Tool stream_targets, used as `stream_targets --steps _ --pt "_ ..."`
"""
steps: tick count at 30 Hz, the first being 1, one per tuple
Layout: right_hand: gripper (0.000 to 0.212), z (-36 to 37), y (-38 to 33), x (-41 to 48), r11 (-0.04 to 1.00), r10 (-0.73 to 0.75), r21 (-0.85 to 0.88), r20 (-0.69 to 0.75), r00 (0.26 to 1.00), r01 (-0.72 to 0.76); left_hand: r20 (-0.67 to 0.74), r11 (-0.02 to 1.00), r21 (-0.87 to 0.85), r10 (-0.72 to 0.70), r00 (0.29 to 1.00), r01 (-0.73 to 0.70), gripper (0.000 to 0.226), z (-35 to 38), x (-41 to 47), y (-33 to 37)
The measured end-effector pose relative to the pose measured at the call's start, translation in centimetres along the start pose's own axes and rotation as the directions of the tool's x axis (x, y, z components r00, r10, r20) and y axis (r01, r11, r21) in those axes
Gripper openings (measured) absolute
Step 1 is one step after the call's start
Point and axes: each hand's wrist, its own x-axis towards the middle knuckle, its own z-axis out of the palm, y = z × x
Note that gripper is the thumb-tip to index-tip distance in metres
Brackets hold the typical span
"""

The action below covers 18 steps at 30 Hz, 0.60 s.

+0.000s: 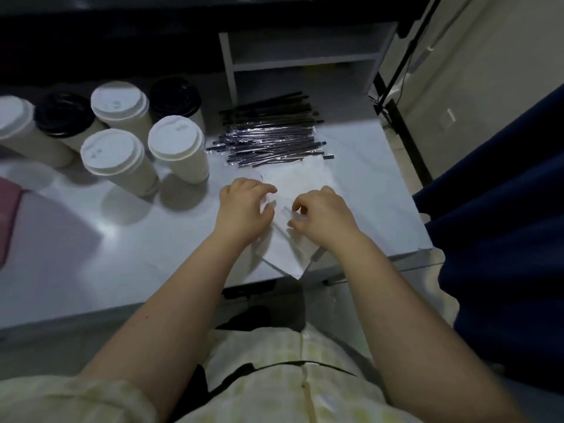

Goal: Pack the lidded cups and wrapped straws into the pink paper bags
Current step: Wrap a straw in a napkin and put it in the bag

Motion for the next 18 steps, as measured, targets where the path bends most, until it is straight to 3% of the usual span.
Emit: stream_targets --steps 6,10,18 --pt "0.046 1.7 -0.4 -1.5 0.978 -0.139 -0.155 0.029 0.990 0.142 -0.076 0.994 -0.007 -0.109 0.991 0.109 0.029 0.6 -4.1 -0.2" --pt "0.052 2.3 0.0 -2.8 0.983 -0.098 -0.158 -0.042 0.994 0.090 -0.101 0.988 0.004 -0.152 0.983 0.154 0.029 0.7 -6.0 0.0" --pt "0.047 4.3 0.1 -5.5 0.949 -0.179 -0.270 -0.040 0.983 0.162 -0.123 0.987 0.035 -0.148 0.981 0.154 0.029 1.4 -8.6 1.8"
